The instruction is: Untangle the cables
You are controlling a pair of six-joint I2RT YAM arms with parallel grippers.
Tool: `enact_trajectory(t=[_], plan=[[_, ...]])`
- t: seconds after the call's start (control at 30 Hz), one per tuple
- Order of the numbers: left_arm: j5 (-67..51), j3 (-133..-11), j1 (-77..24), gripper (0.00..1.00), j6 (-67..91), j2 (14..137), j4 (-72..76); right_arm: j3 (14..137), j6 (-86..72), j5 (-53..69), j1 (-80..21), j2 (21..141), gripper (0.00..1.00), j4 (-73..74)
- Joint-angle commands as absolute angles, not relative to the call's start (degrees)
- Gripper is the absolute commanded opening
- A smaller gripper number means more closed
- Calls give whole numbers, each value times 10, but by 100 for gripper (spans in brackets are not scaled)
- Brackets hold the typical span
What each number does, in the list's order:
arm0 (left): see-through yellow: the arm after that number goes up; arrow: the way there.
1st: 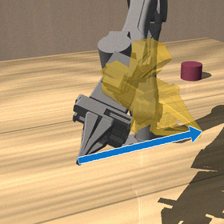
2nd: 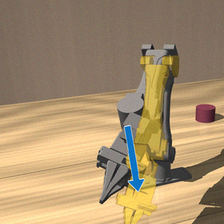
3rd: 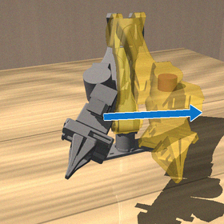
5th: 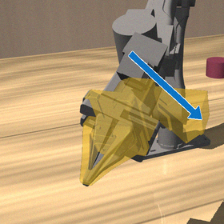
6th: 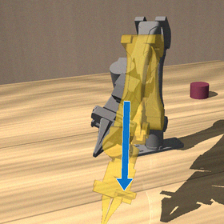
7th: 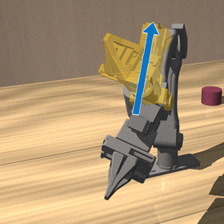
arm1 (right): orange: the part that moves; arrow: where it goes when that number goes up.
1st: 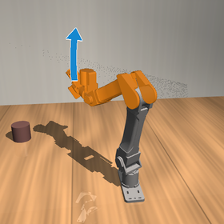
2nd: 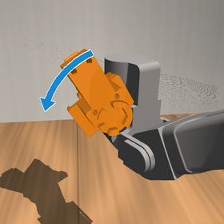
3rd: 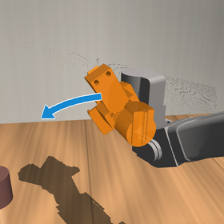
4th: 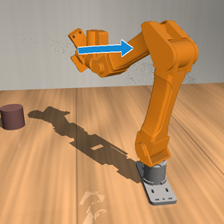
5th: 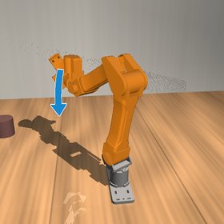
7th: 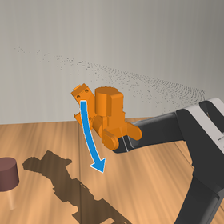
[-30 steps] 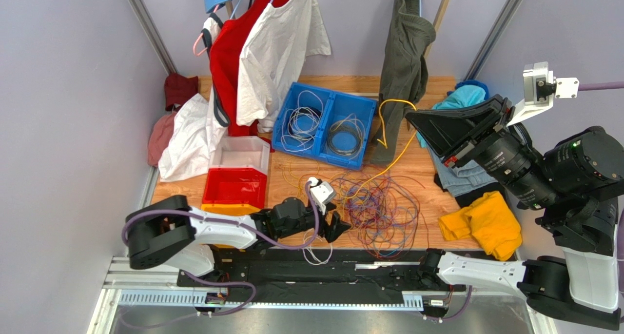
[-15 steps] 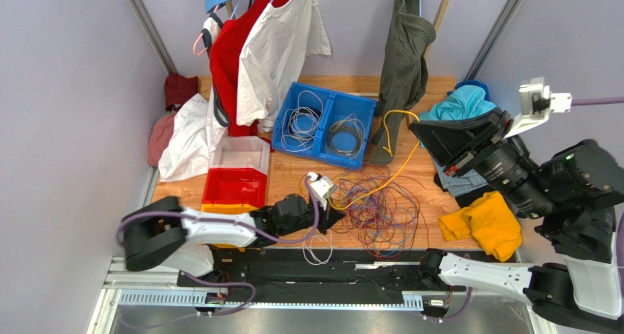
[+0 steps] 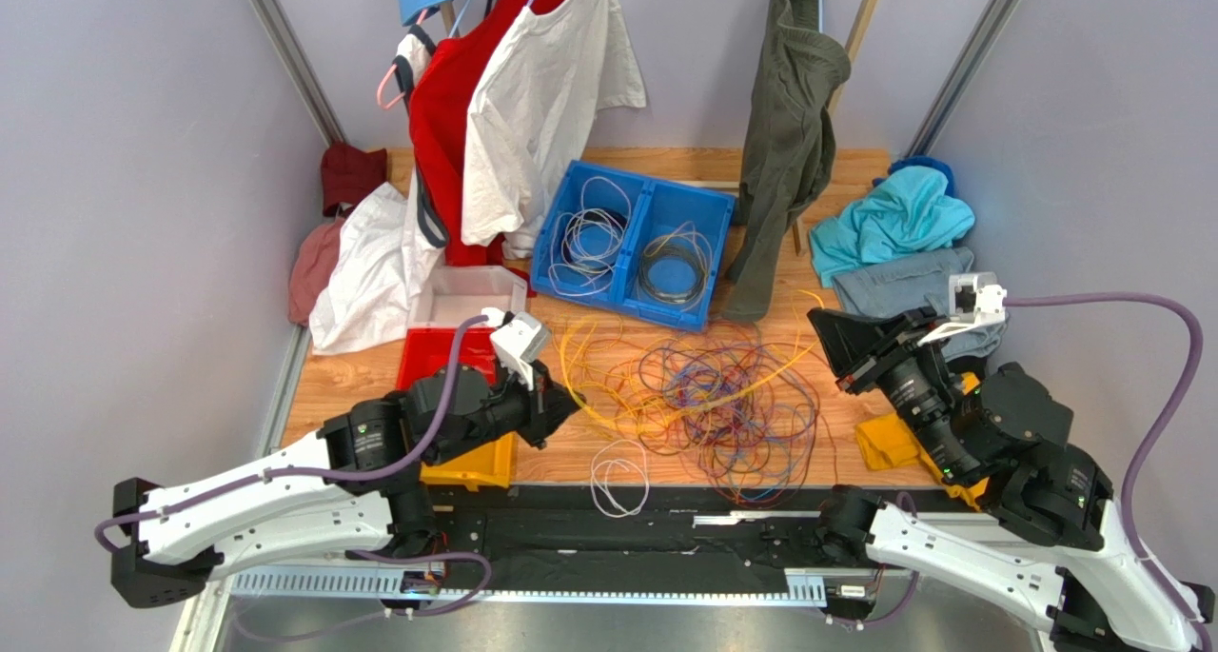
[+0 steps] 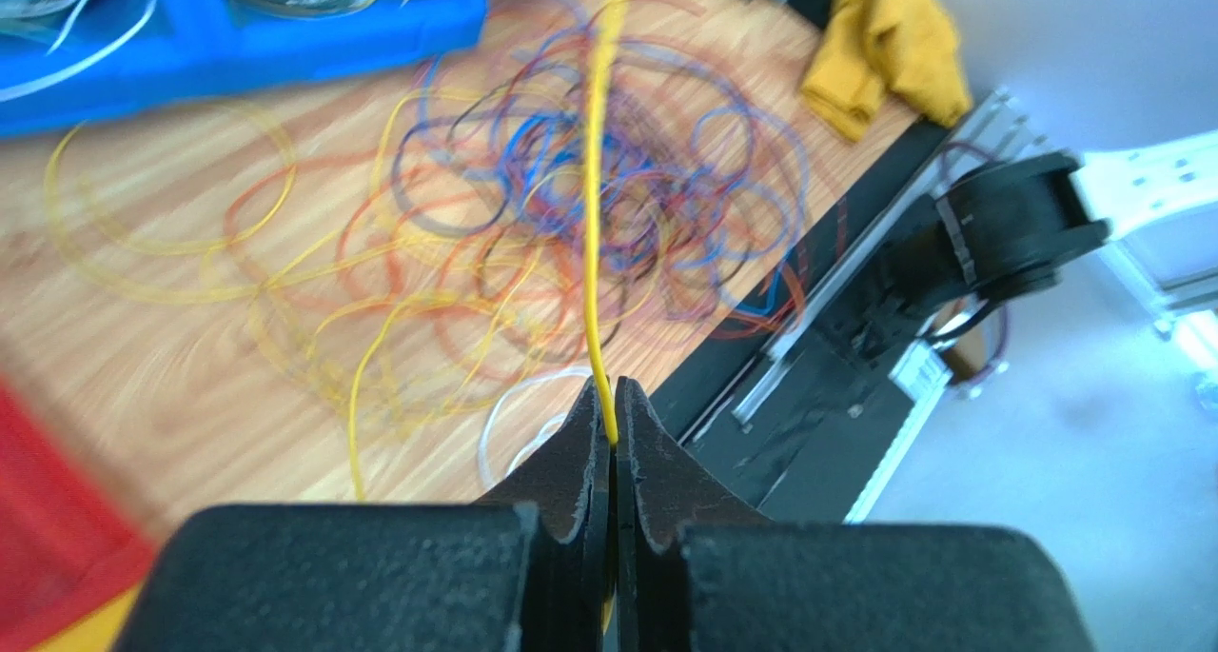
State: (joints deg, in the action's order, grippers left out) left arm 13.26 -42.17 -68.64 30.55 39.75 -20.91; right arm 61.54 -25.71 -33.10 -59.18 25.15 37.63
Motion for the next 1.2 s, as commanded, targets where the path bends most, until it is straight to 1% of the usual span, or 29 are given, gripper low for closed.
enact_trajectory(t=[0.0, 0.03, 0.07, 0.1, 0.17, 0.2, 0.3, 0.4, 0.53, 0.6, 0.73, 0.77, 0.8, 0.87, 0.93, 0.97, 1.17], plan=[[170, -436, -688, 0, 317, 373, -337, 607, -288, -397, -592, 260, 0, 401], [173, -439, -689, 0, 316, 373, -344, 606, -287, -391, -592, 270, 2, 404], [177, -441, -688, 0, 315, 374, -350, 606, -284, -365, -592, 277, 13, 410], [179, -446, -688, 0, 311, 379, -358, 609, -283, -351, -592, 285, 34, 414], [185, -456, -688, 0, 310, 388, -366, 608, -294, -322, -593, 301, 47, 424], [185, -465, -688, 0, 307, 395, -368, 603, -300, -312, -592, 301, 55, 423], [184, -501, -689, 0, 292, 410, -377, 559, -305, -266, -592, 283, 63, 390], [192, -554, -689, 0, 277, 431, -401, 514, -307, -227, -592, 259, 64, 361], [193, -639, -688, 0, 252, 471, -417, 470, -286, -104, -592, 240, 62, 275], [190, -700, -688, 0, 241, 499, -420, 447, -282, -72, -592, 242, 62, 242], [194, -829, -688, 0, 203, 561, -438, 407, -279, -54, -592, 256, 63, 163], [196, -884, -688, 0, 197, 591, -446, 401, -276, -53, -593, 260, 63, 152], [195, -911, -688, 0, 192, 607, -461, 389, -272, -48, -592, 267, 63, 143], [186, -985, -689, 0, 175, 648, -480, 381, -259, -12, -592, 283, 65, 113], [180, -1023, -688, 0, 164, 671, -485, 371, -251, 29, -592, 294, 66, 78], [178, -1052, -689, 0, 161, 691, -488, 368, -249, 33, -593, 297, 68, 67], [186, -1116, -688, 0, 142, 748, -511, 352, -241, 47, -593, 291, 72, 5]])
